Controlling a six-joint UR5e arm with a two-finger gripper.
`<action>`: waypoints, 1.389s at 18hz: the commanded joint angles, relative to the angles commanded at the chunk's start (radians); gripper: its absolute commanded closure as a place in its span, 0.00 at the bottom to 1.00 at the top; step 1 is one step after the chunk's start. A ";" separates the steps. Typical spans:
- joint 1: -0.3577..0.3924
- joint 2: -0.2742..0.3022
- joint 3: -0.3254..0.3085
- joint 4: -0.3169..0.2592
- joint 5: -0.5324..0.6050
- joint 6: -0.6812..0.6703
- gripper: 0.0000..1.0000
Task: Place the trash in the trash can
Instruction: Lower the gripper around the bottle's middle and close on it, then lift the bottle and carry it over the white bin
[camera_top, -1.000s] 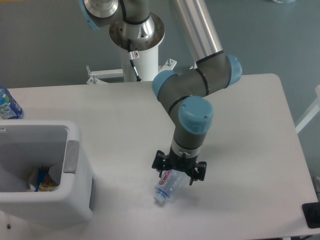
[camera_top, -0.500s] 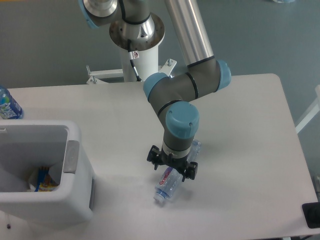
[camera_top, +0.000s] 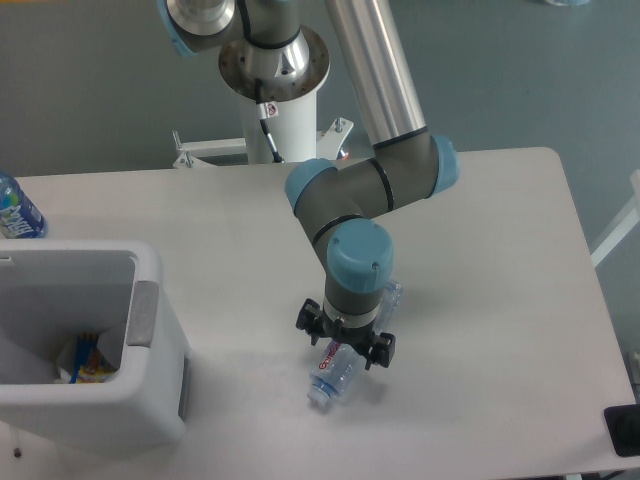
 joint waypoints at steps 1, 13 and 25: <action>-0.002 0.000 -0.003 0.000 0.002 -0.003 0.00; -0.009 -0.014 -0.005 0.011 0.043 -0.002 0.31; -0.009 -0.008 0.000 0.015 0.043 -0.002 0.42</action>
